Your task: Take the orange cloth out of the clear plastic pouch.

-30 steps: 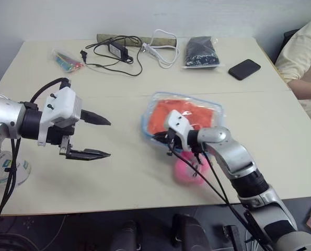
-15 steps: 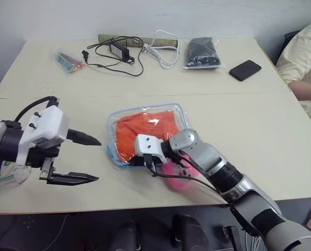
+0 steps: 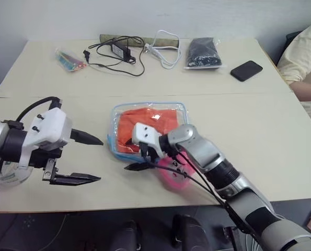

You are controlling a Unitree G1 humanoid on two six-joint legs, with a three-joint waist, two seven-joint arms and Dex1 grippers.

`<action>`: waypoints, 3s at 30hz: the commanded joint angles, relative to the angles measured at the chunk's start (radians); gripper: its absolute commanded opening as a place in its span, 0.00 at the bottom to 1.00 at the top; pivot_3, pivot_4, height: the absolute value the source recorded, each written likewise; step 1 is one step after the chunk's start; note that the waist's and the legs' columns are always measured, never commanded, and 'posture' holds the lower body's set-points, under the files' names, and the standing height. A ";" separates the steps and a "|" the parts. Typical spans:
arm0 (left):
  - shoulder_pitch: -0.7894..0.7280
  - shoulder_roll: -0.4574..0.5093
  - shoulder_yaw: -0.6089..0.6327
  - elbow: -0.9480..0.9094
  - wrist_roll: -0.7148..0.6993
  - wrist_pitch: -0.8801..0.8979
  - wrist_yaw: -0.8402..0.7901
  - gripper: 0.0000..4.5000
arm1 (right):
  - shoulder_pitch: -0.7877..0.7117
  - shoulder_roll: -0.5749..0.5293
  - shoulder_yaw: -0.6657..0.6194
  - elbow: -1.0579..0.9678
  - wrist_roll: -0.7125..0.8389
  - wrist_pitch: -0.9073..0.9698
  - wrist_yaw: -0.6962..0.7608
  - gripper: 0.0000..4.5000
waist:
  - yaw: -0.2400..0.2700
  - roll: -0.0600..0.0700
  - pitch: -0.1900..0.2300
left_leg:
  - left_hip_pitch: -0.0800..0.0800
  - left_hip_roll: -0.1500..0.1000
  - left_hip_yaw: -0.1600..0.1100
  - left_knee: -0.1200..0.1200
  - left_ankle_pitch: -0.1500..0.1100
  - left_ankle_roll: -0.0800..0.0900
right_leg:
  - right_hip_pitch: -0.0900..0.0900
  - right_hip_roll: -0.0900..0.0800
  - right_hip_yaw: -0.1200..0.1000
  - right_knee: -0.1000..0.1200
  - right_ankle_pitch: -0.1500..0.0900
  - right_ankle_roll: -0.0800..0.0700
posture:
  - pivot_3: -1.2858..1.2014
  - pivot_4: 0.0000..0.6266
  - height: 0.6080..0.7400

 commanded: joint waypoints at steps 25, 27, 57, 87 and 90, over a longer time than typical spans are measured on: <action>-0.537 -0.662 -0.913 0.389 0.466 -0.337 0.048 1.00 | 0.300 -0.755 -0.445 -0.117 0.054 -0.596 0.294 1.00 | 0.033 0.000 0.000 | -0.006 -0.002 0.006 0.010 -0.002 0.004 | 0.001 0.001 0.003 -0.001 0.003 0.004 | 0.52 0.24 1.00; -0.531 -0.681 -0.950 0.436 0.534 -0.398 0.053 1.00 | 0.288 -0.726 -0.414 -0.085 0.005 -0.676 0.260 1.00 | 0.033 0.000 0.000 | -0.006 -0.002 0.006 0.011 -0.002 0.004 | 0.002 0.001 0.002 -0.001 0.003 0.004 | 0.52 0.24 1.00; -0.442 -0.774 -0.832 0.401 0.600 -0.302 0.132 0.00 | 0.165 -0.586 -0.218 0.230 -0.137 -1.154 0.213 0.42 | 0.046 0.000 0.000 | -0.007 -0.003 -0.001 0.013 -0.001 0.006 | 0.004 -0.002 -0.001 -0.001 0.003 0.005 | 0.52 0.24 1.00; 0.396 -0.282 0.193 0.078 0.429 -0.042 0.267 0.00 | 0.075 -0.607 -0.195 0.506 -0.105 -1.417 0.356 0.01 | 0.029 0.001 0.000 | -0.005 0.003 -0.006 0.012 -0.001 0.006 | 0.006 -0.003 0.000 -0.002 0.003 0.004 | 0.52 0.24 1.00; 0.391 -0.275 0.207 0.111 0.426 -0.058 0.281 0.00 | 0.063 -0.601 -0.187 0.531 -0.107 -1.432 0.354 0.01 | 0.023 0.001 0.000 | -0.005 0.004 -0.006 0.012 -0.001 0.006 | 0.005 -0.002 0.000 -0.002 0.003 0.004 | 0.52 0.24 1.00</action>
